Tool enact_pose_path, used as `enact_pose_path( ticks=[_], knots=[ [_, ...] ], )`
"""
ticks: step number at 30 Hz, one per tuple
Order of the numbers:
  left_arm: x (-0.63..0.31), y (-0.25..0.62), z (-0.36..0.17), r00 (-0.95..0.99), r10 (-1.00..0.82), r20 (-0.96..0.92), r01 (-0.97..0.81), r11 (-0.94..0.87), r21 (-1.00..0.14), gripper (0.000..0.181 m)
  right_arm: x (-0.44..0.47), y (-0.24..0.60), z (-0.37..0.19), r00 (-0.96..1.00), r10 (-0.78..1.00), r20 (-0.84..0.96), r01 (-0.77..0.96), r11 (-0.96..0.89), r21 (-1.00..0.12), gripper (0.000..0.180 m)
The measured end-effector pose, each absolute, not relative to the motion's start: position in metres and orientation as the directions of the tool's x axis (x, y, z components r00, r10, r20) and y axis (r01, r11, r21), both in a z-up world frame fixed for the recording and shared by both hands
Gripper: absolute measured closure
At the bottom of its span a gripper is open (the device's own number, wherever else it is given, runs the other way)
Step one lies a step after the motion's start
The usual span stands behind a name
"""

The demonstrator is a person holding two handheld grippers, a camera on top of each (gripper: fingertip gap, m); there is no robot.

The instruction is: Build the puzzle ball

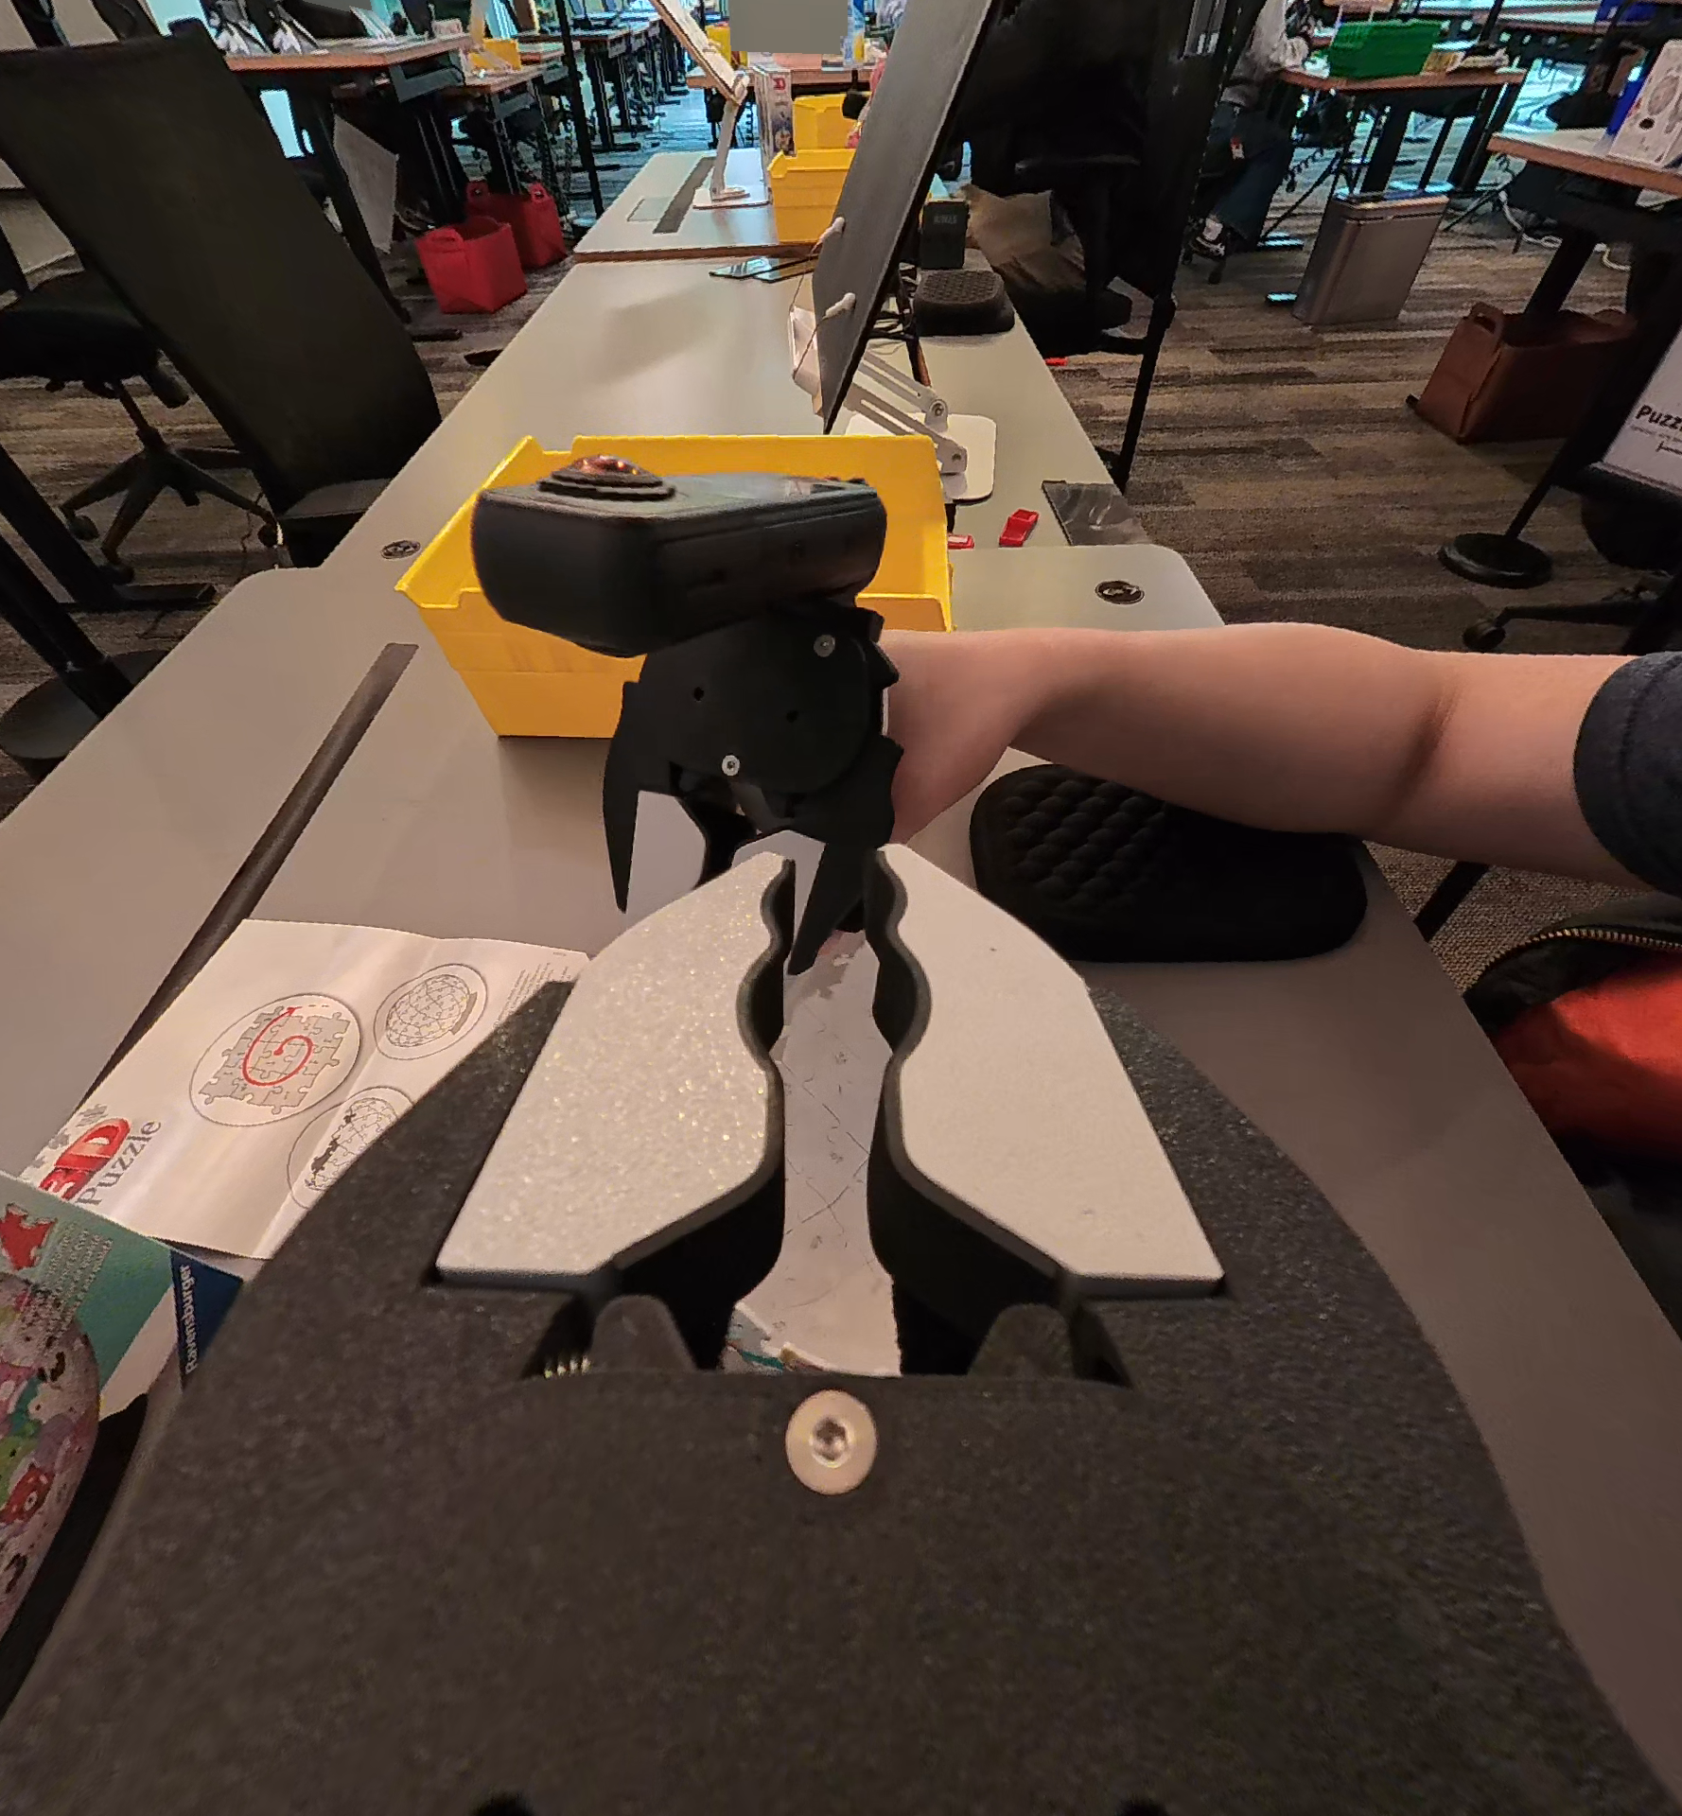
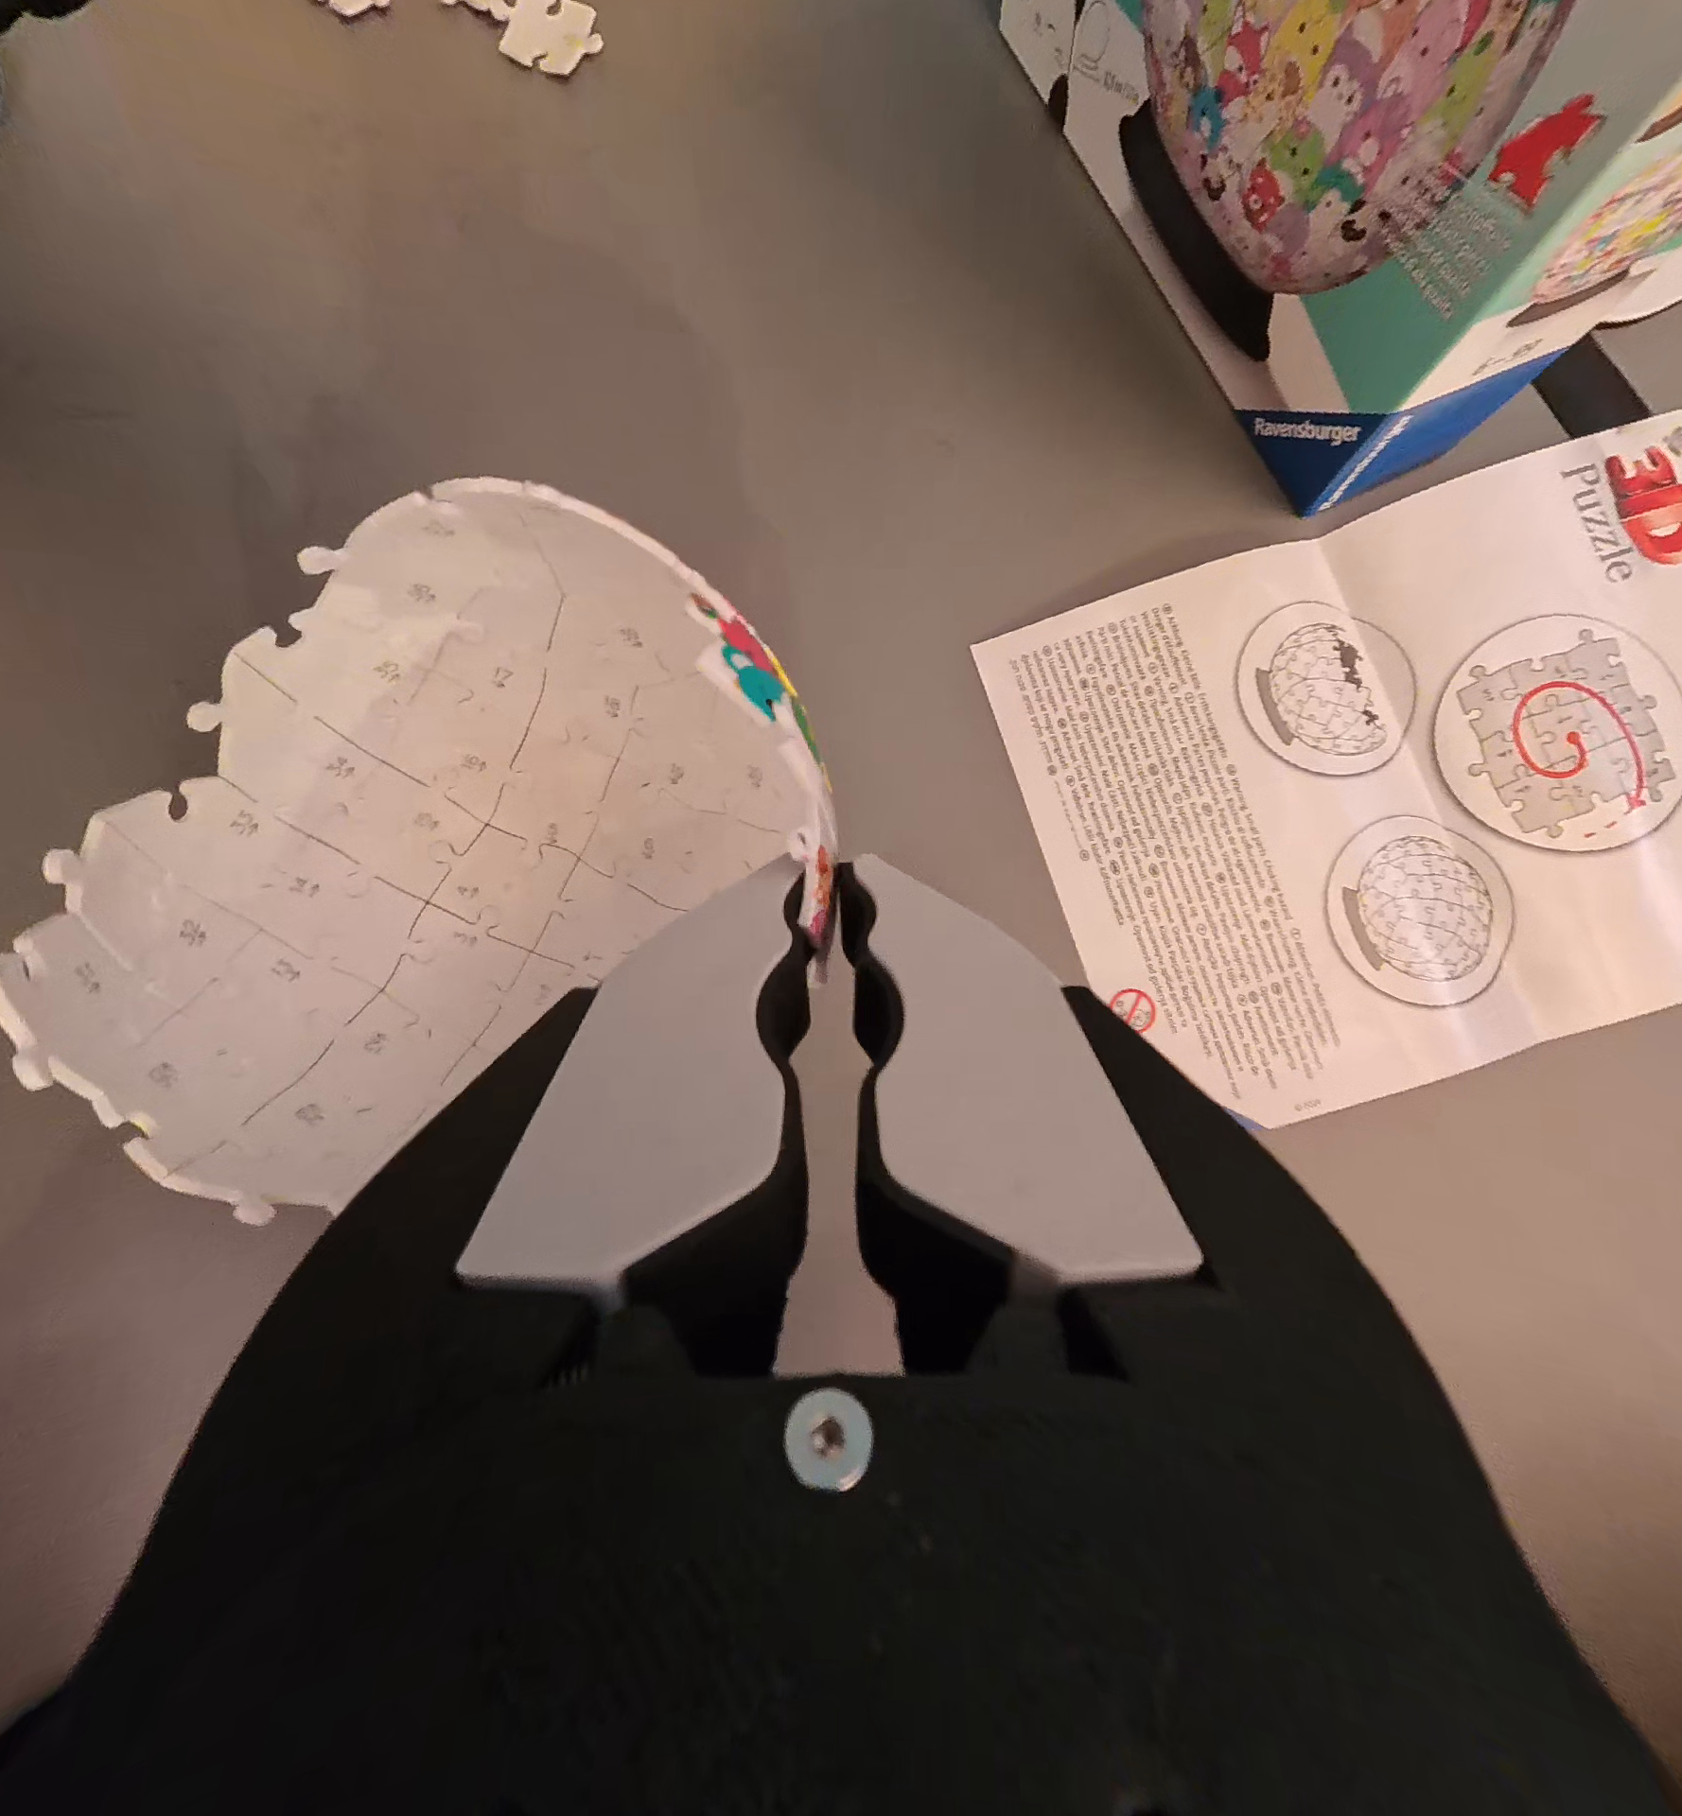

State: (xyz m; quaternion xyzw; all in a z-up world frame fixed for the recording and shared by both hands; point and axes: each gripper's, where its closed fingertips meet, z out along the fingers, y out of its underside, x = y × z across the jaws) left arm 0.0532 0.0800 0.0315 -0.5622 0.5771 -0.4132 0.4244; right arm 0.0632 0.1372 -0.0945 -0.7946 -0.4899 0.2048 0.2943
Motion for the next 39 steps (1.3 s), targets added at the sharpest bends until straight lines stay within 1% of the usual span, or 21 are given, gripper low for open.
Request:
enact_pose_path(
  ticks=[9,11,12,13,14,15,18,22,24,26,29,32,34,36,37,39],
  knots=[
    [0.054,0.078,0.032,-0.011,-1.0,-0.029,-0.299,0.031,-0.954,0.168,0.064,0.137,-0.095,0.45,0.893,-0.02,0.675,-0.354,-0.647,0.176],
    [0.054,0.078,0.032,-0.011,-1.0,-0.028,-0.298,0.03,-0.954,0.168,0.065,0.136,-0.098,0.458,0.888,-0.045,0.67,-0.378,-0.639,0.161],
    [0.054,0.078,0.032,-0.011,-1.0,-0.029,-0.299,0.031,-0.954,0.168,0.066,0.135,-0.101,0.456,0.888,-0.052,0.677,-0.384,-0.628,0.16],
    [0.054,0.078,0.032,-0.011,-1.0,-0.029,-0.299,0.031,-0.954,0.168,0.067,0.135,-0.104,0.456,0.889,-0.045,0.684,-0.383,-0.62,0.161],
    [0.054,0.078,0.032,-0.011,-1.0,-0.029,-0.298,0.031,-0.954,0.168,0.067,0.136,-0.105,0.456,0.889,-0.035,0.687,-0.377,-0.621,0.166],
    [0.054,0.078,0.032,-0.011,-1.0,-0.028,-0.298,0.03,-0.954,0.168,0.066,0.135,-0.106,0.445,0.895,-0.043,0.686,-0.371,-0.625,0.176],
    [0.054,0.079,0.031,-0.008,-1.0,-0.029,-0.299,0.03,-0.954,0.168,0.067,0.134,-0.104,0.453,0.889,-0.065,0.679,-0.391,-0.621,0.176],
    [0.054,0.078,0.031,-0.009,-1.0,-0.029,-0.299,0.031,-0.954,0.168,0.066,0.135,-0.1,0.449,0.892,-0.047,0.68,-0.376,-0.63,0.175],
    [0.054,0.078,0.032,-0.01,-1.0,-0.029,-0.295,0.031,-0.955,0.168,0.067,0.137,-0.095,0.468,0.883,-0.042,0.658,-0.38,-0.65,0.153],
    [0.052,0.077,0.035,-0.009,-0.999,-0.032,-0.288,0.033,-0.957,0.168,0.07,0.134,-0.085,0.462,0.887,-0.033,0.64,-0.358,-0.68,0.152],
    [0.046,0.078,0.047,0.007,-0.999,-0.053,-0.255,0.049,-0.966,0.167,0.079,0.126,-0.061,0.465,0.885,-0.017,0.579,-0.319,-0.75,0.147],
    [0.035,0.073,0.071,0.02,-0.998,-0.067,-0.17,0.063,-0.984,0.166,0.096,0.118,-0.026,0.515,0.856,0.044,0.482,-0.247,-0.841,0.14],
    [0.026,0.066,0.091,0.032,-0.997,-0.069,-0.094,0.066,-0.993,0.163,0.107,0.103,0.003,0.557,0.827,0.083,0.361,-0.151,-0.92,0.139],
    [0.015,0.054,0.113,0.045,-0.995,-0.086,-0.001,0.086,-0.996,0.156,0.119,0.077,0.028,0.595,0.799,0.09,0.207,-0.045,-0.977,0.139],
    [0.009,0.049,0.123,0.066,-0.993,-0.099,0.038,0.102,-0.994,0.151,0.127,0.062,0.037,0.623,0.777,0.096,0.139,0.012,-0.99,0.137],
    [-0.004,0.041,0.138,0.103,-0.987,-0.121,0.06,0.128,-0.99,0.146,0.141,0.031,0.043,0.674,0.731,0.108,0.053,0.098,-0.994,0.126]
  ],
)
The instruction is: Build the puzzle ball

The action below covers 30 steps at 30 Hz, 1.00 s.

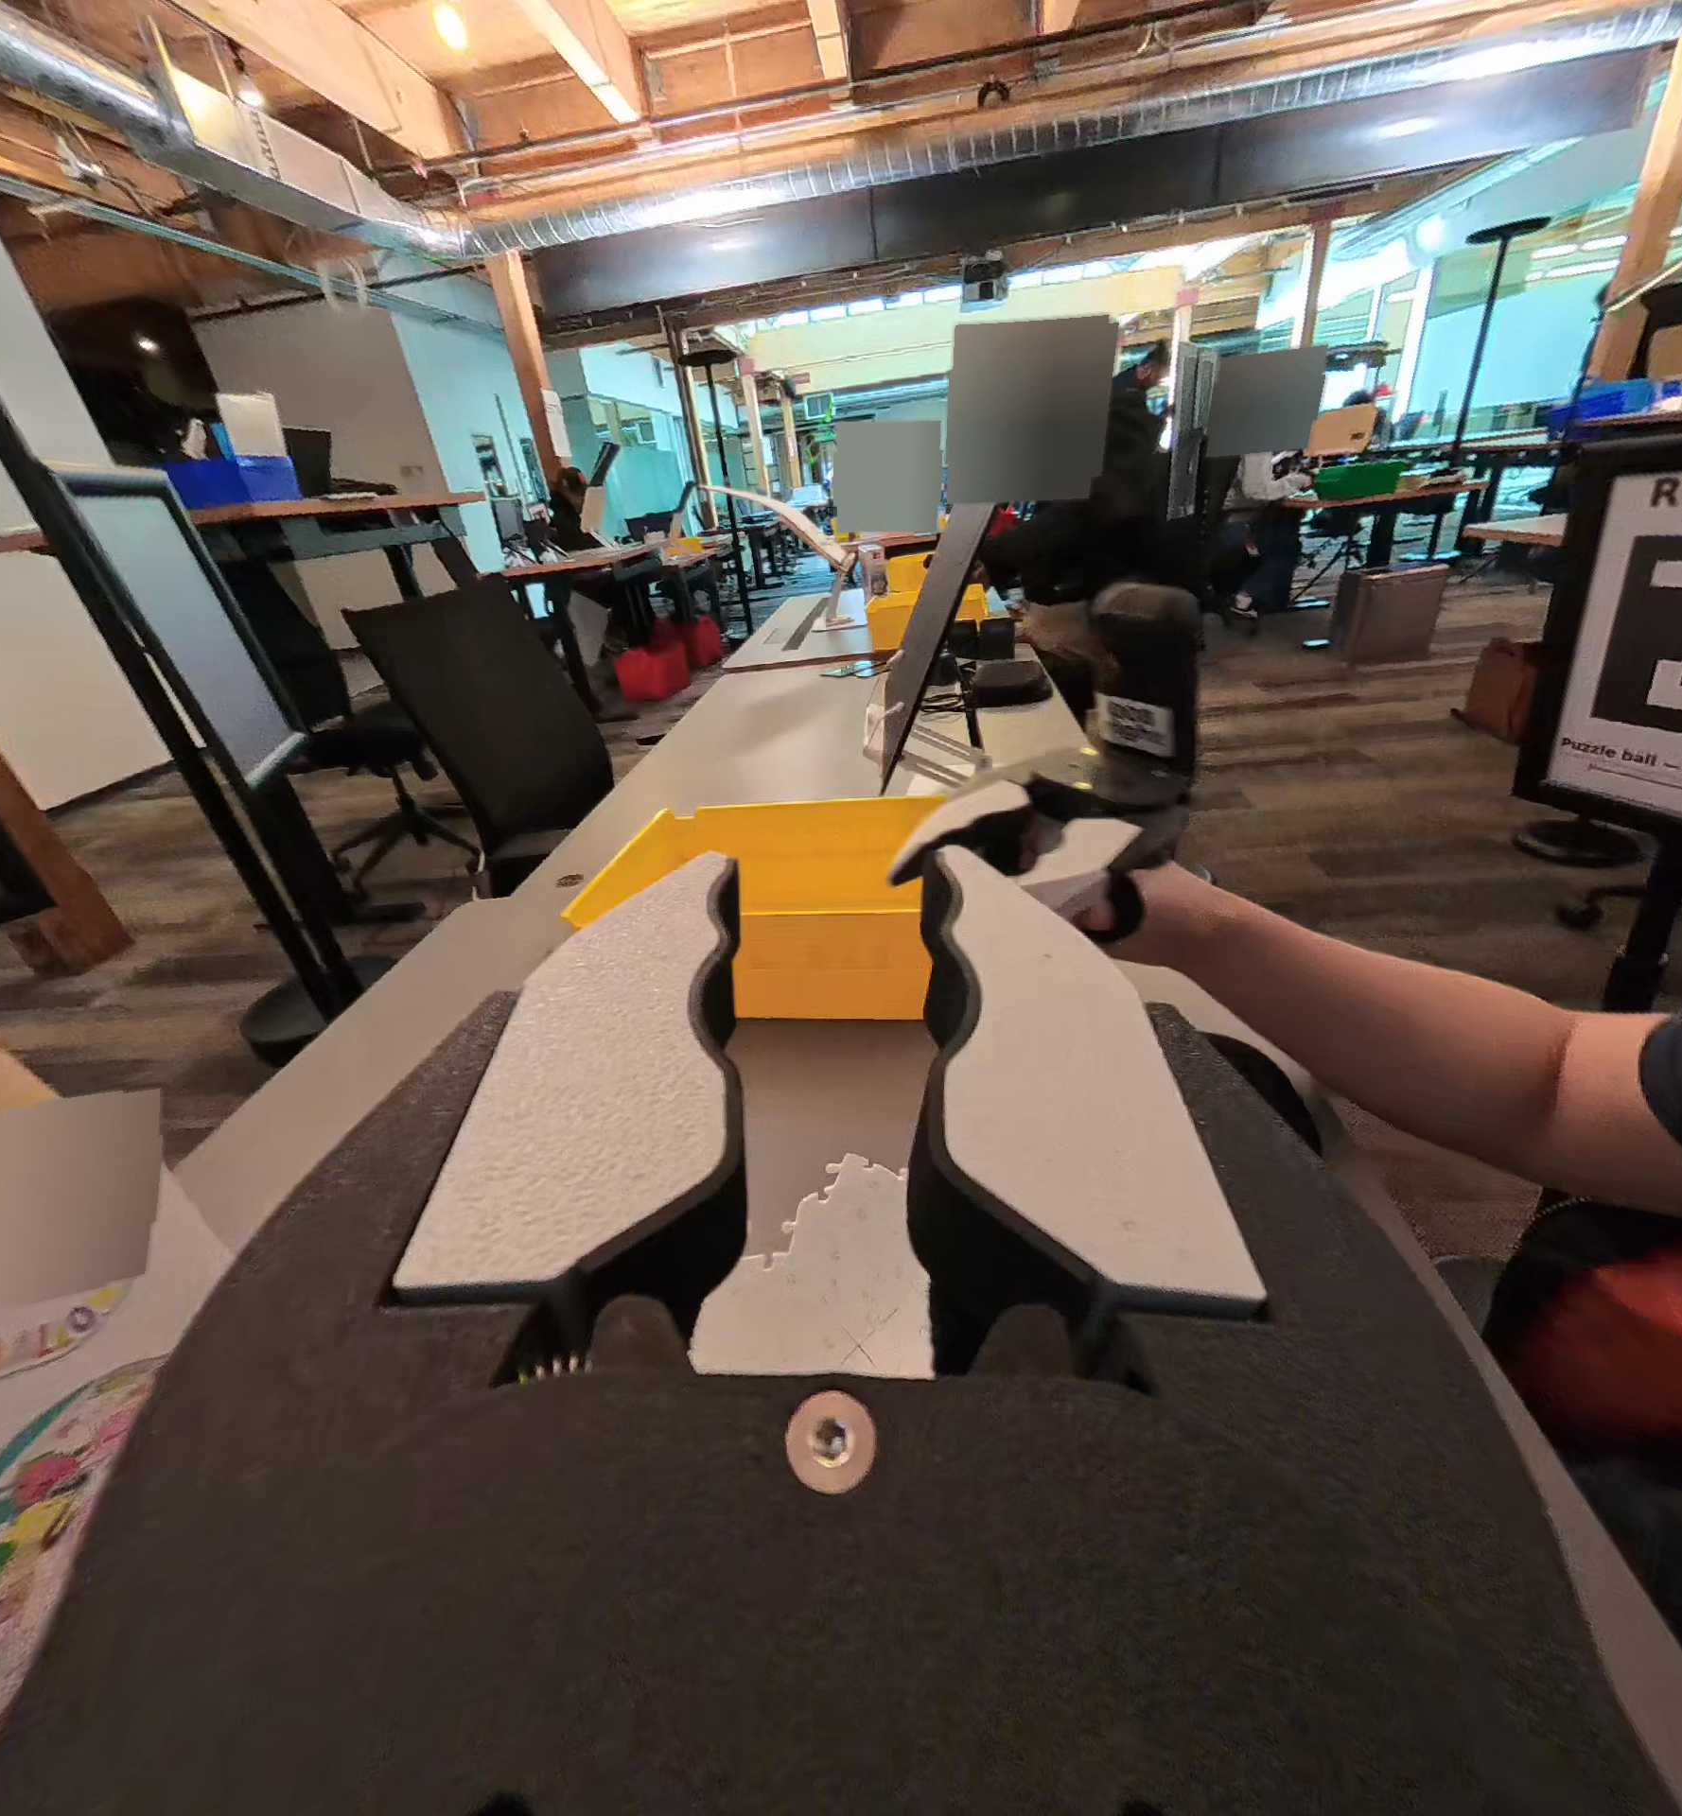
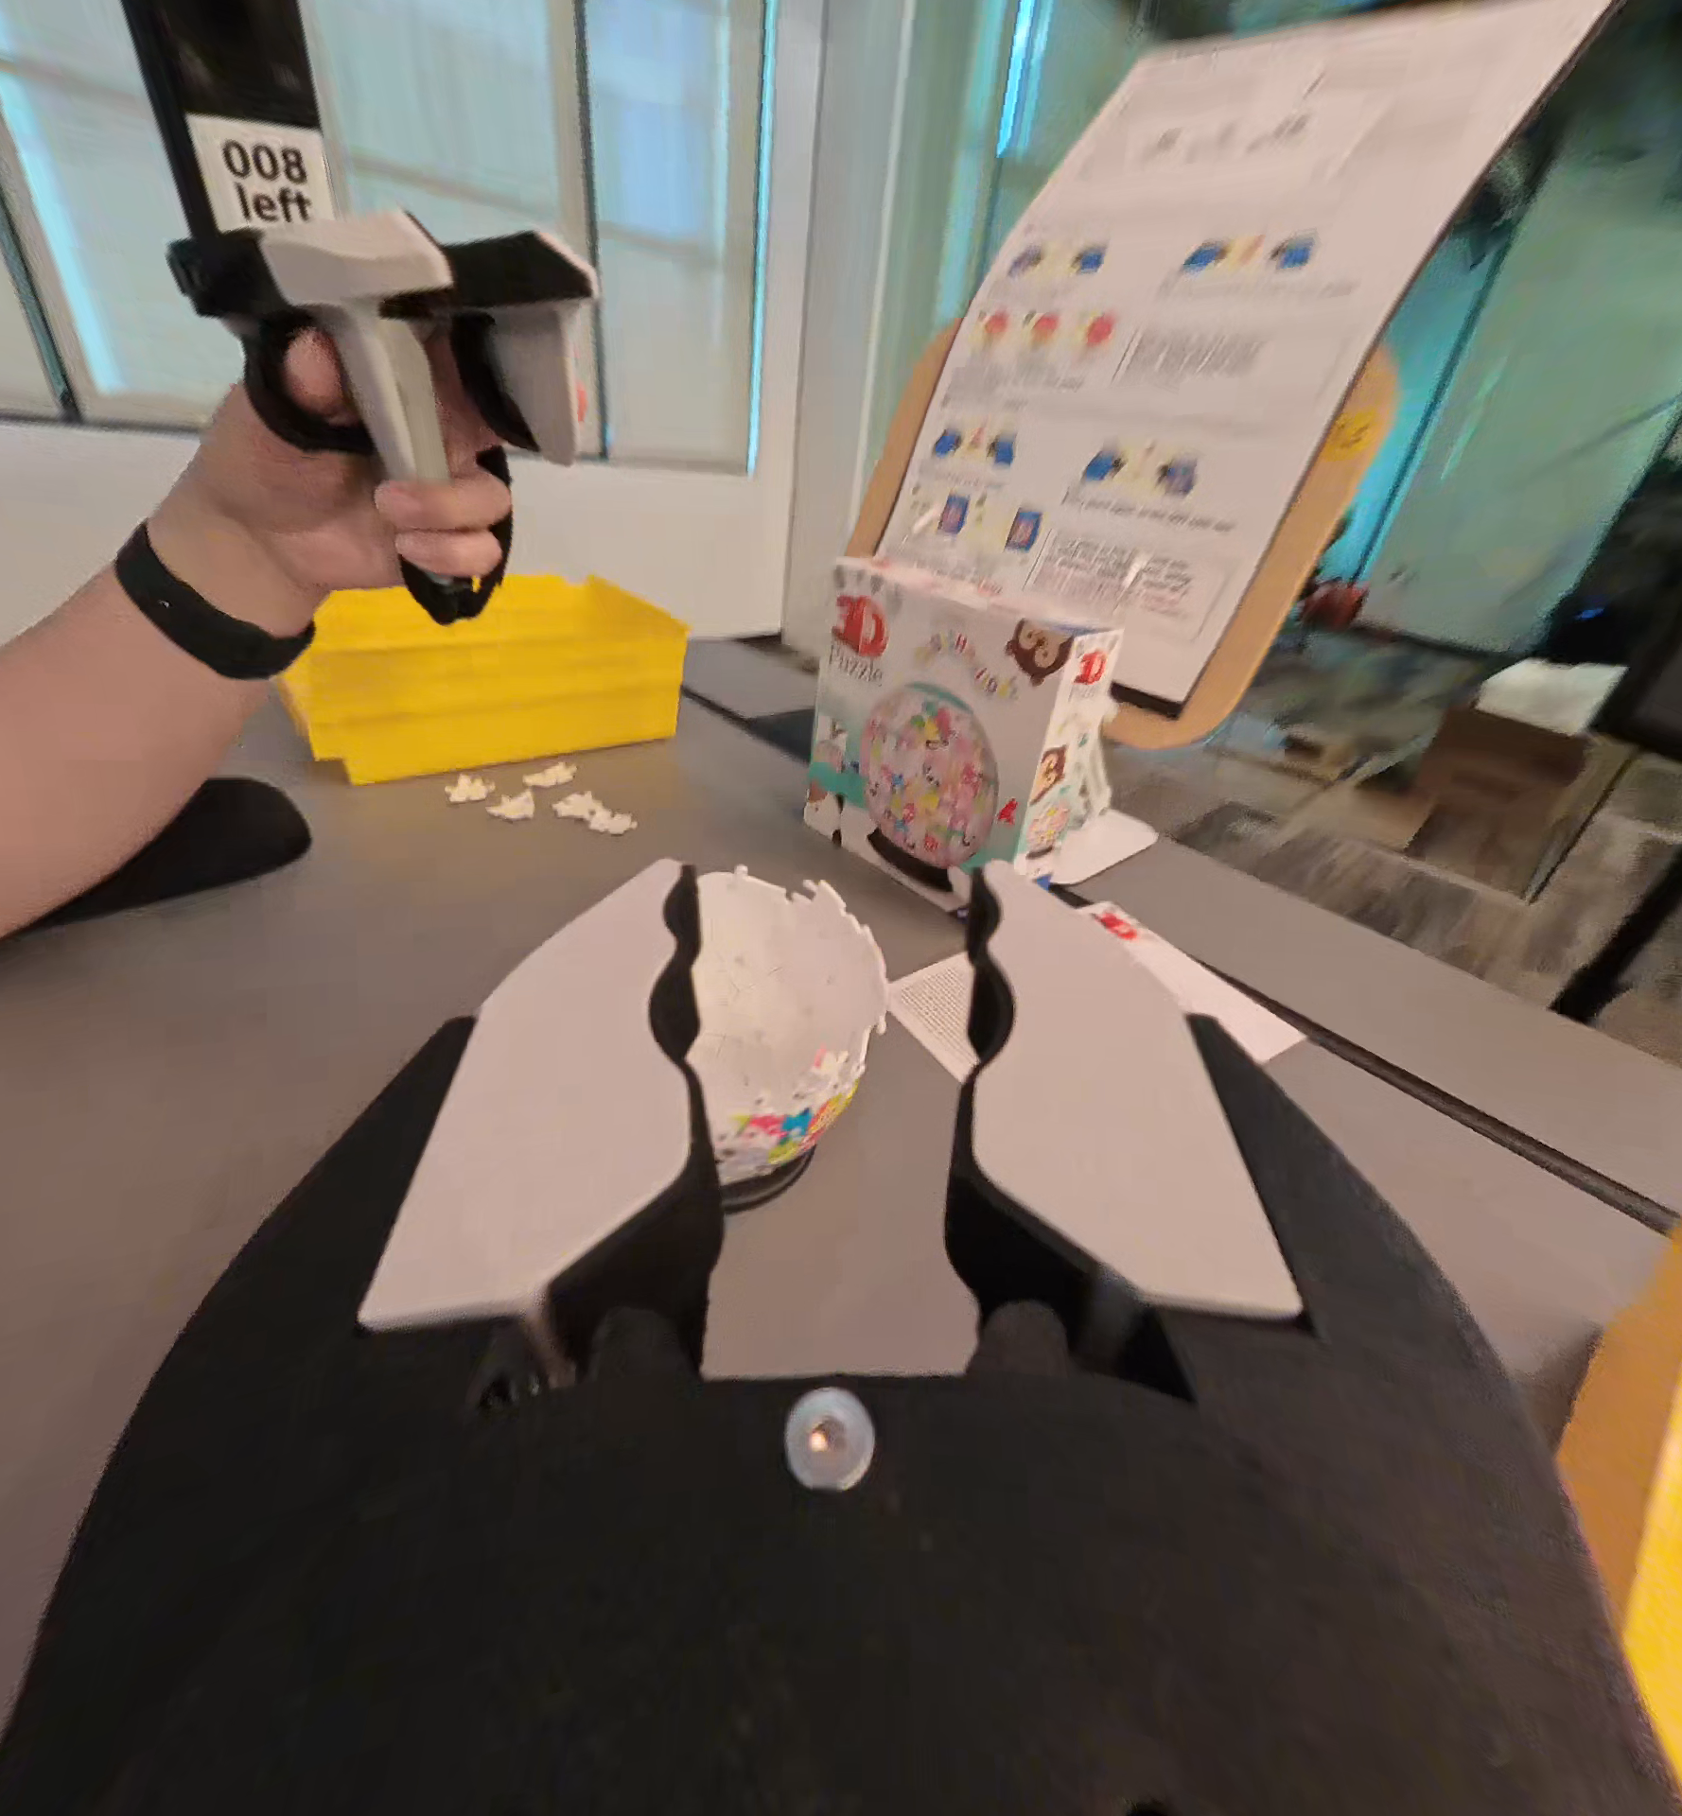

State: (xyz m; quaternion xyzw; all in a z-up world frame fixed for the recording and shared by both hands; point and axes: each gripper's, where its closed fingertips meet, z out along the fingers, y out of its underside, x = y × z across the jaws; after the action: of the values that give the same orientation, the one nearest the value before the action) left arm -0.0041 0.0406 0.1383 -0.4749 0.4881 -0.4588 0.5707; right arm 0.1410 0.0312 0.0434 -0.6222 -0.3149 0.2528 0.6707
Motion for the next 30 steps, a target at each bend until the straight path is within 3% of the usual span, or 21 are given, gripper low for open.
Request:
enact_pose_path(
  ticks=[6,11,15,19,23,25,30],
  knots=[
    [-0.053,0.0,0.143,0.147,-0.981,-0.127,-0.068,0.118,-0.991,0.146,0.138,-0.05,0.001,0.704,0.71,0.018,0.011,0.014,-1.0,0.113],
    [-0.115,-0.035,0.079,0.244,-0.967,-0.077,-0.222,0.021,-0.975,0.145,0.107,-0.103,-0.001,0.656,0.753,0.043,-0.065,0.114,-0.991,0.148],
    [-0.162,-0.066,0.029,0.3,-0.95,0.085,-0.123,-0.127,-0.984,0.153,0.082,-0.119,-0.005,0.658,0.753,-0.023,-0.14,0.092,-0.986,0.155],
    [-0.189,-0.085,-0.013,0.313,-0.927,0.207,-0.042,-0.231,-0.972,0.161,0.06,-0.108,-0.023,0.724,0.689,-0.005,-0.101,0.098,-0.99,0.154],
    [-0.199,-0.086,-0.036,0.34,-0.911,0.232,-0.031,-0.257,-0.966,0.166,0.015,-0.106,-0.032,0.66,0.75,0.035,-0.085,0.121,-0.989,0.163],
    [-0.201,-0.088,-0.036,0.321,-0.921,0.222,-0.039,-0.247,-0.968,0.179,-0.006,-0.106,-0.033,0.598,0.8,0.042,-0.104,0.13,-0.986,0.164],
    [-0.219,-0.072,-0.039,0.405,-0.902,0.152,-0.107,-0.211,-0.972,0.181,-0.038,-0.1,-0.039,0.491,0.871,-0.011,-0.159,0.077,-0.984,0.163]
  ],
)
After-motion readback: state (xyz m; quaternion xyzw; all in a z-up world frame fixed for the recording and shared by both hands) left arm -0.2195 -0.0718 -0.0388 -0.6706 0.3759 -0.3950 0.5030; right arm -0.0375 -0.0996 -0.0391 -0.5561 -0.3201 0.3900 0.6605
